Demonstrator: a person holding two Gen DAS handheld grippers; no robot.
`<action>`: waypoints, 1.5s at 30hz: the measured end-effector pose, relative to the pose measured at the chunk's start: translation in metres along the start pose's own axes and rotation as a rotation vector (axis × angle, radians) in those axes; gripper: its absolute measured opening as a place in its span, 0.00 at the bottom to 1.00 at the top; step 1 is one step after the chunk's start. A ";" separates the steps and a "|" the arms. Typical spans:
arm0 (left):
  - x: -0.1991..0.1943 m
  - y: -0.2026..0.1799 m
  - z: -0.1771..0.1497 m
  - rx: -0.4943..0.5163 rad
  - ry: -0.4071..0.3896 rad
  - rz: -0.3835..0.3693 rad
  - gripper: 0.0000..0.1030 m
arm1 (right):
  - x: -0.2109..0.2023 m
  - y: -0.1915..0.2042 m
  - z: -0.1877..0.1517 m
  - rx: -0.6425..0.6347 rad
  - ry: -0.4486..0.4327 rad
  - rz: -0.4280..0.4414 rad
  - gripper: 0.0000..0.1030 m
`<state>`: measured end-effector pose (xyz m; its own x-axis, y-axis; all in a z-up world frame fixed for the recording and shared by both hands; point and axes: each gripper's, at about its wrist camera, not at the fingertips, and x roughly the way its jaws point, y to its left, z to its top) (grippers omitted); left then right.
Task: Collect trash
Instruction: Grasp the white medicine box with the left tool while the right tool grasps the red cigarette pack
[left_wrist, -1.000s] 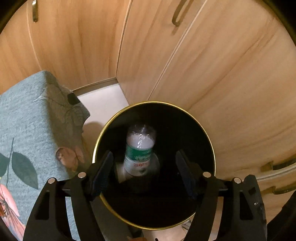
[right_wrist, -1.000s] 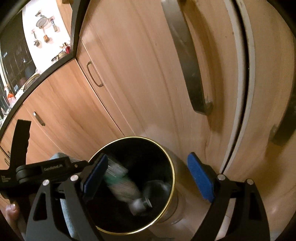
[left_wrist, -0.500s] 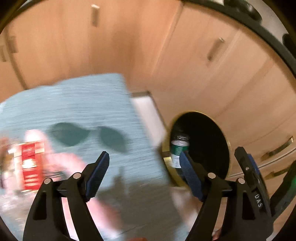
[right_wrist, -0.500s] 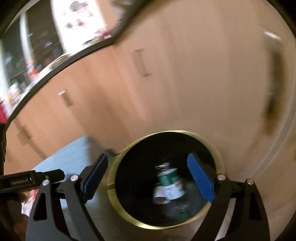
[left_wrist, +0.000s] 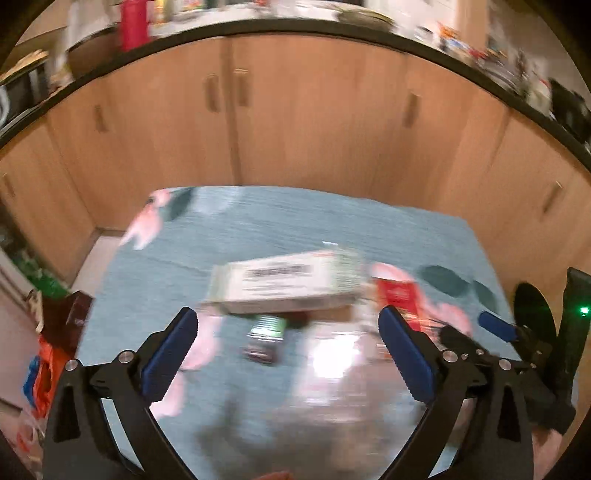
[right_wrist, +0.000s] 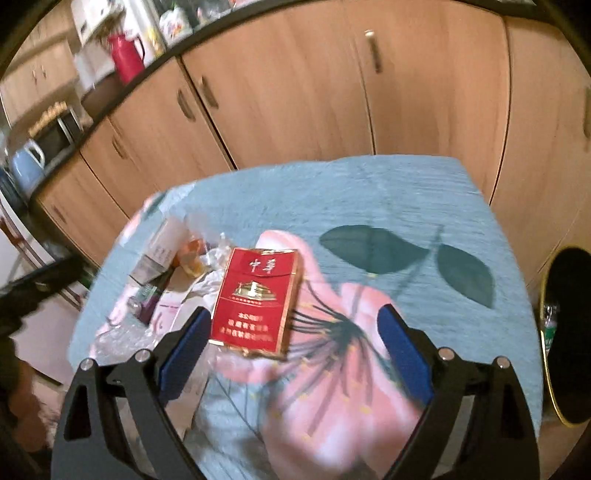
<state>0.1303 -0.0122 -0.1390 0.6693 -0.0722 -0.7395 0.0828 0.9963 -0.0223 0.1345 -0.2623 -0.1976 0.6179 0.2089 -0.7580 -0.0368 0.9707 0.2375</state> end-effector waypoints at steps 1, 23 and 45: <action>0.002 0.009 -0.001 -0.007 -0.006 0.014 0.92 | 0.003 0.007 -0.003 -0.006 0.006 -0.017 0.85; 0.008 0.058 -0.005 -0.022 -0.076 0.021 0.92 | 0.059 0.045 -0.013 -0.101 0.128 -0.172 0.67; 0.107 -0.029 0.029 1.037 0.040 -0.543 0.70 | -0.024 -0.032 -0.025 0.152 0.011 0.112 0.60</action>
<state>0.2213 -0.0501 -0.1979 0.3383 -0.4567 -0.8228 0.9256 0.3190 0.2036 0.1018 -0.2955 -0.2022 0.6083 0.3163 -0.7279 0.0151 0.9123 0.4092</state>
